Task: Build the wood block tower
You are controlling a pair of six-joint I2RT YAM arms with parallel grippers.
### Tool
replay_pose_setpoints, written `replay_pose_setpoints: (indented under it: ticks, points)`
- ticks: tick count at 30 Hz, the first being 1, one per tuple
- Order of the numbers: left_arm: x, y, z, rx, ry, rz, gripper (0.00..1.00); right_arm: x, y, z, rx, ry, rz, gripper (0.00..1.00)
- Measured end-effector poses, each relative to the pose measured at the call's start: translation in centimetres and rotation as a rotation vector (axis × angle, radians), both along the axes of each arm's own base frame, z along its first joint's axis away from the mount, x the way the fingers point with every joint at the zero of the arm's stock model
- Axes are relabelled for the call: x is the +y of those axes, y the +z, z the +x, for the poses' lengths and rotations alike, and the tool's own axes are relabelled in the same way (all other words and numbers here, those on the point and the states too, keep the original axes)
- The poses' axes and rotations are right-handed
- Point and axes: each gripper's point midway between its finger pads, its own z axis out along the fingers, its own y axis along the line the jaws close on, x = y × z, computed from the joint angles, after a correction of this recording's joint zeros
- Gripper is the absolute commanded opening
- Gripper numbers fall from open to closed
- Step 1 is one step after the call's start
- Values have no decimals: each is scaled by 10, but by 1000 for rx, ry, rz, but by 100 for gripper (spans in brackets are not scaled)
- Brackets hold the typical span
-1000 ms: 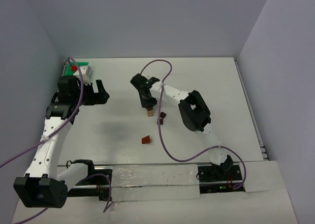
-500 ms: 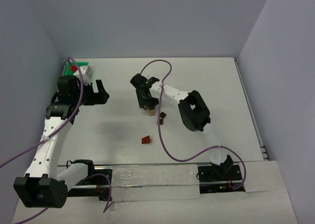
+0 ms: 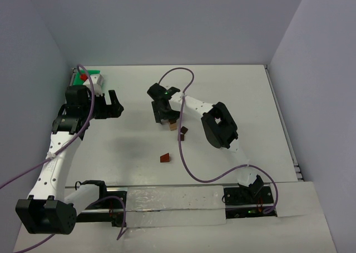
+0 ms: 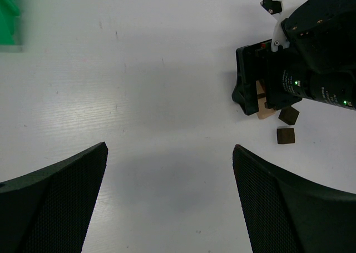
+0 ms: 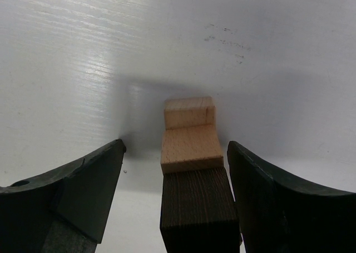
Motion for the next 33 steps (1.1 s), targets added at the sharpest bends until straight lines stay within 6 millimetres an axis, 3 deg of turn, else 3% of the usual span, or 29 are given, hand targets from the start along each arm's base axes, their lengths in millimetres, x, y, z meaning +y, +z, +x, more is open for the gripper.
replay_pose_setpoints:
  ticks: [33]
  points:
    - [0, 0, 0, 0, -2, -1, 99, 3, 1, -1, -1, 45, 14, 89]
